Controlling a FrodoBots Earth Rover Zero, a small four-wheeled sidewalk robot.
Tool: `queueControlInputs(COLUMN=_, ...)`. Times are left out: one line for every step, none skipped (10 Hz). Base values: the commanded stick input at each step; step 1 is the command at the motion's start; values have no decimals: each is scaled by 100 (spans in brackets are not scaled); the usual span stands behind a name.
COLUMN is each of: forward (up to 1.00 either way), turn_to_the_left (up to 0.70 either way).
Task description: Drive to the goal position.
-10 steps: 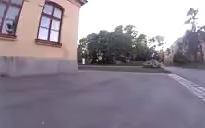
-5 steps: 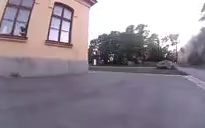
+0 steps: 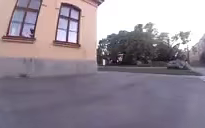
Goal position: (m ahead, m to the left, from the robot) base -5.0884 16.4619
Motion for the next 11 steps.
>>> queueControlInputs(forward=50, turn_to_the_left=50)
queueControlInputs(forward=50, turn_to_the_left=50)
queueControlInputs(forward=50, turn_to_the_left=50)
queueControlInputs(forward=50, turn_to_the_left=50)
queueControlInputs(forward=50, turn_to_the_left=50)
queueControlInputs(forward=50, turn_to_the_left=50)
queueControlInputs(forward=50, turn_to_the_left=50)
queueControlInputs(forward=50, turn_to_the_left=50)
queueControlInputs(forward=50, turn_to_the_left=50)
queueControlInputs(forward=50, turn_to_the_left=50)
queueControlInputs(forward=50, turn_to_the_left=50)
